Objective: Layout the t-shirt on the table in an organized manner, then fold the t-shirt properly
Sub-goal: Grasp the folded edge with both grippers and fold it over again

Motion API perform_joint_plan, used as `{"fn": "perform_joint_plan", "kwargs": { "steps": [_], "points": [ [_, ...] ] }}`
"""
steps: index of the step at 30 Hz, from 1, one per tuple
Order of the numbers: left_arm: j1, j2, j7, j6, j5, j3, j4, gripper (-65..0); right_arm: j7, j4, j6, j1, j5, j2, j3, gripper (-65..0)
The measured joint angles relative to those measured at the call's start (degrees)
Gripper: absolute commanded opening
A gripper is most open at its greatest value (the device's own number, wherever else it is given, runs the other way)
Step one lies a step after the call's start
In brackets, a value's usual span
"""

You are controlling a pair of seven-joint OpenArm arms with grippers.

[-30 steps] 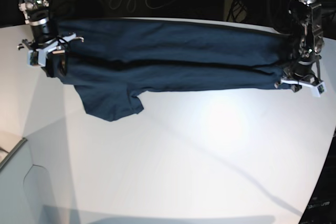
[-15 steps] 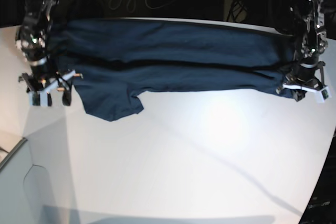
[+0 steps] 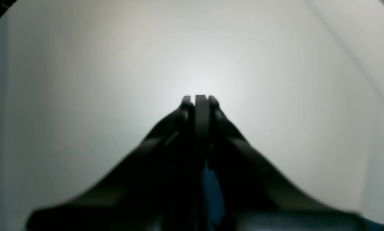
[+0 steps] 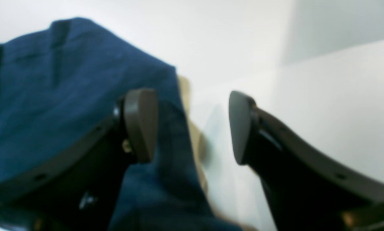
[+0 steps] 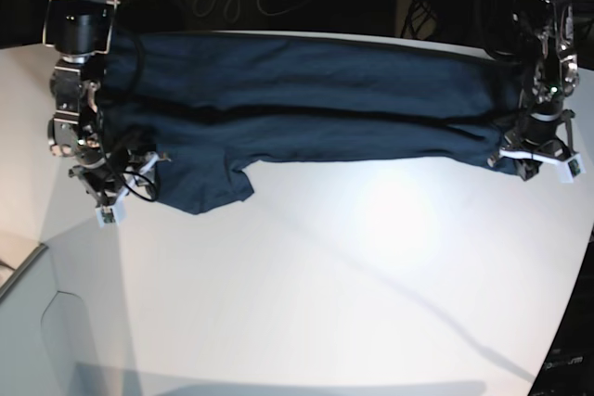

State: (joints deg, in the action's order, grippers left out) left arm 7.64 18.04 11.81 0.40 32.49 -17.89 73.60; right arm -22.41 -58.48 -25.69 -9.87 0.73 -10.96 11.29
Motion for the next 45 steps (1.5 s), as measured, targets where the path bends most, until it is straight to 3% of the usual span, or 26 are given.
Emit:
{"fn": "perform_joint_plan", "kwargs": {
  "steps": [9,11,16,17,25,37,45],
  "points": [
    [-0.09,0.02,0.0,0.0,0.0,0.0,0.0,-65.0,1.75,0.28,0.02,-0.02,0.17,-0.11,-8.68,-32.1],
    [-0.24,0.04,0.0,0.0,-0.02,0.0,0.0,-65.0,1.84,0.28,0.04,-0.09,0.2,-0.15,-9.51,-37.8],
    [-0.66,-0.04,0.02,0.0,-0.02,0.0,0.0,-65.0,-0.02,0.39,0.02,-1.38,0.15,-0.17,-9.25,-63.1],
    [-1.05,-0.09,0.11,0.07,0.0,0.0,0.0,-65.0,-0.28,0.42,0.02,-1.95,-0.07,-0.17,-9.27,-65.0],
    [-4.37,0.11,0.15,-0.09,0.0,0.0,0.0,-65.0,-0.37,-7.61,0.02,-1.51,-0.11,-3.45,-9.11,-65.0],
    [-9.81,-0.13,0.37,-0.13,0.02,0.02,-0.15,-65.0,-0.31,-23.5,0.0,2.8,0.2,-3.32,-2.91,-65.0],
    [-11.17,-0.15,0.44,-0.07,0.0,0.22,-0.52,-65.0,-0.61,-33.2,-0.02,9.35,0.15,-2.43,-2.82,-65.0]
  ]
}}
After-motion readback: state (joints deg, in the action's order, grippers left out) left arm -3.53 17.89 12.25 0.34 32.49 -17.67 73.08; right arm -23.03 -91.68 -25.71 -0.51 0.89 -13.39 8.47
